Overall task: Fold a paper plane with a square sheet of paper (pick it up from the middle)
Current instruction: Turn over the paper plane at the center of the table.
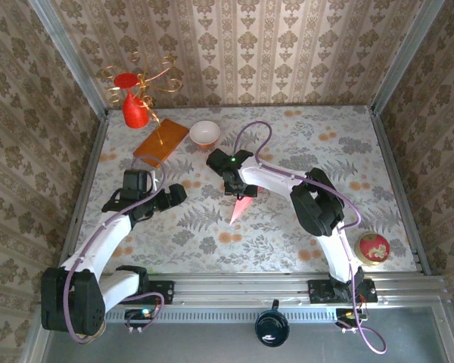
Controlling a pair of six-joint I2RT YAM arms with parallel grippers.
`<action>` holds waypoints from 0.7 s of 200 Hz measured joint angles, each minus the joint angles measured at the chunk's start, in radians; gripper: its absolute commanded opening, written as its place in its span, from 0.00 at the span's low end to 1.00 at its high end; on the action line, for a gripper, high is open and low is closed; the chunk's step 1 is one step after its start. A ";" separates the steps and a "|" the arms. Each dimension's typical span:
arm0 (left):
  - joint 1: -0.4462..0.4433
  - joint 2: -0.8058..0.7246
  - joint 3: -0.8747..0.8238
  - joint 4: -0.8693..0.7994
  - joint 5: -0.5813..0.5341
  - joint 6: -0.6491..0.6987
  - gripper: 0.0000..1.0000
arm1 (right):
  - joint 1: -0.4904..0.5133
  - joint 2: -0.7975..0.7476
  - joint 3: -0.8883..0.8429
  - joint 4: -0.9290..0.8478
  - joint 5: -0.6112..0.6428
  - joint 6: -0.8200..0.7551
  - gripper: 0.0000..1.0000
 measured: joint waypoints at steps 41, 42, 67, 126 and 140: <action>0.000 0.002 0.000 0.000 0.000 0.000 1.00 | 0.000 0.024 0.000 -0.022 0.008 0.006 0.51; 0.000 0.002 0.000 0.000 0.000 0.000 1.00 | 0.000 0.024 0.000 -0.023 0.008 0.006 0.51; 0.000 0.006 0.000 0.000 0.000 0.000 1.00 | 0.000 0.024 0.000 -0.040 0.029 0.009 0.46; 0.000 0.006 0.000 0.000 0.000 0.000 1.00 | 0.000 0.022 -0.001 -0.057 0.056 0.026 0.34; 0.000 0.010 0.000 0.000 0.000 0.000 1.00 | 0.000 0.018 -0.006 -0.056 0.061 0.033 0.28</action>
